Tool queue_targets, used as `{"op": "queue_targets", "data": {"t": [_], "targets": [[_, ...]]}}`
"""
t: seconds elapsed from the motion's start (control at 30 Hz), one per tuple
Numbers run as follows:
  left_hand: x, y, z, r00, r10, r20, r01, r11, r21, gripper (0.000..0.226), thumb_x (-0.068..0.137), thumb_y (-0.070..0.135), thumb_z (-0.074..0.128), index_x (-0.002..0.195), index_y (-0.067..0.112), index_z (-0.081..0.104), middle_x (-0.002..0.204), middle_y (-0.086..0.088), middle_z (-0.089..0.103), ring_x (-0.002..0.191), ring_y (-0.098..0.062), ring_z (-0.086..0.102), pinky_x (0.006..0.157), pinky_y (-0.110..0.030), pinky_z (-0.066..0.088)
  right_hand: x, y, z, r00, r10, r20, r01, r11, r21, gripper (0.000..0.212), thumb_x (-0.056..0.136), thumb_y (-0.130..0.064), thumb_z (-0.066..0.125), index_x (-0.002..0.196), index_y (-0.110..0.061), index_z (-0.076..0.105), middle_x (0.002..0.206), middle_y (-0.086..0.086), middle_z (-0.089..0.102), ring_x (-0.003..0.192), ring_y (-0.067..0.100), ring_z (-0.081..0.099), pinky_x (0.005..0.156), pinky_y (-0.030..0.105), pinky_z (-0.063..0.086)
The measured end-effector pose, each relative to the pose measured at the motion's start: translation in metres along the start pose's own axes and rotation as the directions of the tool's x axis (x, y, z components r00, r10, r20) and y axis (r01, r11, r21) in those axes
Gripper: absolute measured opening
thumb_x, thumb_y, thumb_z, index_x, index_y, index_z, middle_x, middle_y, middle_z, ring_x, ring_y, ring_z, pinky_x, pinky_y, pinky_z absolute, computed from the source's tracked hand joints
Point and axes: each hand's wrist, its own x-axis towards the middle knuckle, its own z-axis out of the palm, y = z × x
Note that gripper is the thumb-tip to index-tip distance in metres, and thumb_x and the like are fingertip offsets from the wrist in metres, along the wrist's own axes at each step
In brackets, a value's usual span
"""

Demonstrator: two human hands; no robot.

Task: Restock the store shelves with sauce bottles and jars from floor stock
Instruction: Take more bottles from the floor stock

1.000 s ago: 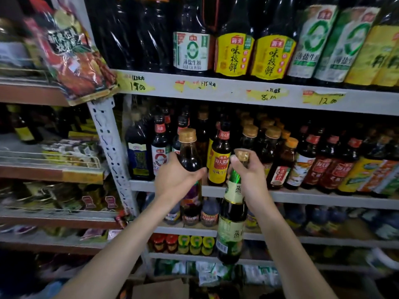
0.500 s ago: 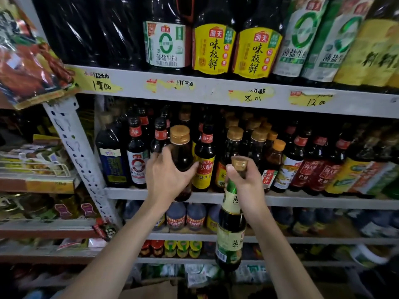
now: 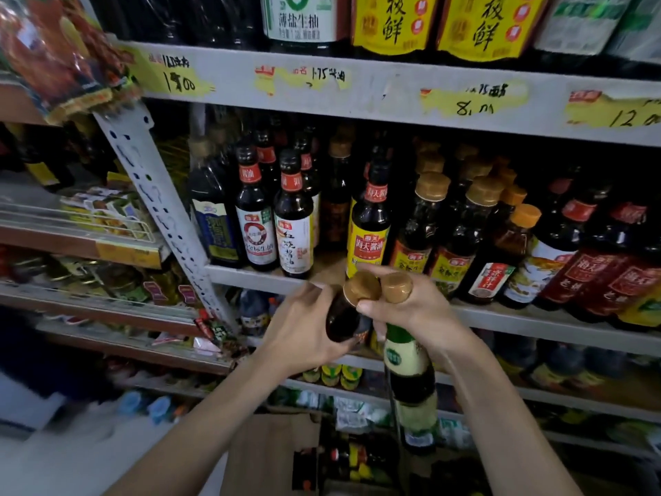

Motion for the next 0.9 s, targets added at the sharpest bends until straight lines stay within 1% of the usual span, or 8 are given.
{"op": "queue_targets", "data": {"t": [0.1, 0.27, 0.43, 0.53, 0.63, 0.7, 0.8, 0.9], "targets": [[0.002, 0.005, 0.002, 1.000, 0.021, -0.014, -0.021, 0.999, 0.027, 0.054, 0.069, 0.058, 0.064, 0.101, 0.015, 0.056, 0.082, -0.002, 0.068, 0.081, -0.025, 0.058, 0.067, -0.029, 0.042, -0.008, -0.002, 0.004, 0.998, 0.050, 0.046, -0.052, 0.998, 0.040, 0.043, 0.079, -0.004, 0.077, 0.110, -0.032, 0.066, 0.061, 0.002, 0.064, 0.044, 0.016, 0.053, 0.058, 0.028, 0.052], [0.003, 0.020, 0.008, 0.998, 0.054, -0.043, -0.054, 0.998, -0.018, 0.060, 0.061, 0.056, 0.075, 0.098, 0.020, 0.044, 0.077, -0.001, 0.065, 0.074, -0.024, 0.058, 0.061, -0.024, 0.032, -0.013, -0.003, 0.010, 0.972, 0.035, -0.234, -0.058, 0.994, -0.092, 0.027, 0.080, -0.004, 0.079, 0.103, -0.011, 0.067, 0.067, 0.003, 0.067, 0.047, 0.016, 0.056, 0.053, 0.032, 0.049], [0.006, 0.024, 0.004, 0.996, 0.065, -0.059, -0.068, 0.997, -0.038, 0.061, 0.065, 0.064, 0.071, 0.098, 0.021, 0.041, 0.078, 0.000, 0.063, 0.075, -0.023, 0.058, 0.058, -0.026, 0.039, -0.017, -0.007, 0.013, 0.963, 0.001, -0.269, -0.030, 0.994, -0.103, 0.024, 0.079, -0.003, 0.079, 0.100, -0.012, 0.070, 0.078, 0.005, 0.069, 0.052, 0.011, 0.057, 0.056, 0.029, 0.048], [0.011, 0.026, -0.007, 0.999, 0.034, 0.023, -0.032, 0.996, -0.077, 0.062, 0.066, 0.065, 0.070, 0.103, 0.023, 0.041, 0.085, 0.000, 0.064, 0.078, -0.023, 0.059, 0.058, -0.026, 0.036, -0.015, -0.011, 0.012, 0.956, -0.037, -0.290, 0.010, 0.996, -0.093, 0.023, 0.080, -0.002, 0.078, 0.100, -0.011, 0.070, 0.072, -0.001, 0.068, 0.052, 0.009, 0.058, 0.056, 0.025, 0.048], [0.023, 0.019, -0.024, 0.970, 0.004, 0.243, 0.075, 0.946, -0.315, 0.058, 0.073, 0.055, 0.070, 0.116, 0.029, 0.040, 0.106, 0.002, 0.061, 0.092, -0.020, 0.060, 0.069, -0.035, 0.050, -0.007, -0.021, 0.014, 0.958, -0.054, -0.282, 0.026, 0.994, -0.103, 0.024, 0.079, -0.002, 0.078, 0.100, -0.010, 0.070, 0.065, -0.001, 0.067, 0.046, 0.016, 0.055, 0.052, 0.027, 0.048], [0.034, 0.011, -0.037, 0.946, 0.047, 0.322, 0.098, 0.902, -0.421, 0.055, 0.073, 0.046, 0.074, 0.116, 0.028, 0.045, 0.106, 0.005, 0.063, 0.093, -0.015, 0.062, 0.076, -0.036, 0.052, 0.003, -0.028, 0.017, 0.958, -0.063, -0.279, 0.025, 0.990, -0.137, 0.024, 0.079, -0.003, 0.079, 0.099, -0.012, 0.071, 0.062, -0.002, 0.066, 0.046, 0.018, 0.054, 0.052, 0.029, 0.048], [0.046, 0.004, -0.048, 0.977, -0.019, 0.215, 0.086, 0.947, -0.309, 0.057, 0.068, 0.058, 0.071, 0.110, 0.025, 0.050, 0.089, 0.004, 0.069, 0.081, -0.019, 0.067, 0.066, -0.033, 0.051, 0.015, -0.038, 0.020, 0.945, -0.100, -0.311, 0.076, 0.993, -0.087, 0.028, 0.081, -0.005, 0.077, 0.107, -0.014, 0.070, 0.062, -0.002, 0.067, 0.048, 0.017, 0.055, 0.054, 0.030, 0.049], [0.057, 0.000, -0.053, 0.981, -0.192, 0.018, 0.192, 0.966, -0.174, 0.061, 0.064, 0.072, 0.062, 0.105, 0.030, 0.048, 0.083, 0.007, 0.068, 0.077, -0.020, 0.065, 0.057, -0.027, 0.042, 0.018, -0.044, 0.018, 0.907, -0.122, -0.402, 0.126, 0.992, -0.016, 0.042, 0.085, -0.011, 0.075, 0.125, -0.018, 0.062, 0.056, 0.001, 0.065, 0.052, 0.016, 0.060, 0.061, 0.021, 0.050]]}}
